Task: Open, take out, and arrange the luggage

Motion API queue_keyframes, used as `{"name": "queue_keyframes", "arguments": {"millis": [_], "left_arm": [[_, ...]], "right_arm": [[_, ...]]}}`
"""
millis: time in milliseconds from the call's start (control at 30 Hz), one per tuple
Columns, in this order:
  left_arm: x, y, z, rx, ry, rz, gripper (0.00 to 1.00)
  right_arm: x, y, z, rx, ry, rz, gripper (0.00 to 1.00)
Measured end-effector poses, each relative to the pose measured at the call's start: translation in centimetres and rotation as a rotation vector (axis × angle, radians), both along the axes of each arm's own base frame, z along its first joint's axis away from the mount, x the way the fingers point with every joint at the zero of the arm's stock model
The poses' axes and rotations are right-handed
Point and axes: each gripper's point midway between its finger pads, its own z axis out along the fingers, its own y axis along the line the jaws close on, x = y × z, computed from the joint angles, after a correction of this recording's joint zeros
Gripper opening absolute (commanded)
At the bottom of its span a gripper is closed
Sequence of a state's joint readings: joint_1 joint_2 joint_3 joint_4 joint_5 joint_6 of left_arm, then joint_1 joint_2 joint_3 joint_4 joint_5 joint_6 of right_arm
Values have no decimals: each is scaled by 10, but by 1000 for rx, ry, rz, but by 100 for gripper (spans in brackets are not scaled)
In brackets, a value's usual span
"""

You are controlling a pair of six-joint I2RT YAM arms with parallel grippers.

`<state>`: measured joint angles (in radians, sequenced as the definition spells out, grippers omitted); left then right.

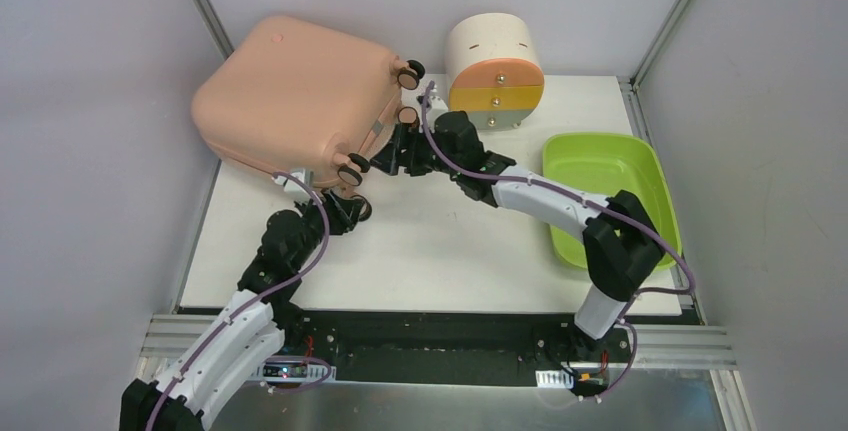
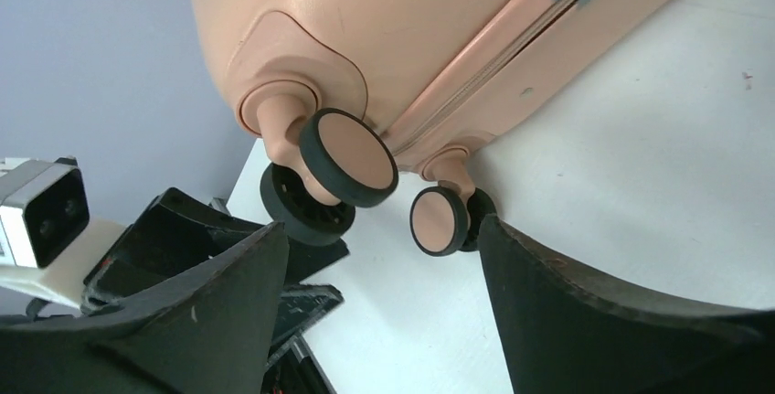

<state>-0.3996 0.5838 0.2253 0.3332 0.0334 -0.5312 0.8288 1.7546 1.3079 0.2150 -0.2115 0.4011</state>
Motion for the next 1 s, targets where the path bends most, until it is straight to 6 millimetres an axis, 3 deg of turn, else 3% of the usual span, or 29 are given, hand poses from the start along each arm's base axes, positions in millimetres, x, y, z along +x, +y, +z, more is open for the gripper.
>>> {"name": "queue_keyframes", "arguments": {"millis": [167,367,800,1000], "left_arm": [[-4,19,9,54,68,85,43],[-8,41,40,106,91,184,40],[-20,96,83,137,41,447,49],[-19,110,89,161,62,527,48]], "right_arm": [[-6,-18,3,48,-41,-19,66],[-20,-17,-33,83,-72,-7,57],[-36,54,-100,106,-466,55,60],[-31,86,-105,61,-632,-1,60]]}}
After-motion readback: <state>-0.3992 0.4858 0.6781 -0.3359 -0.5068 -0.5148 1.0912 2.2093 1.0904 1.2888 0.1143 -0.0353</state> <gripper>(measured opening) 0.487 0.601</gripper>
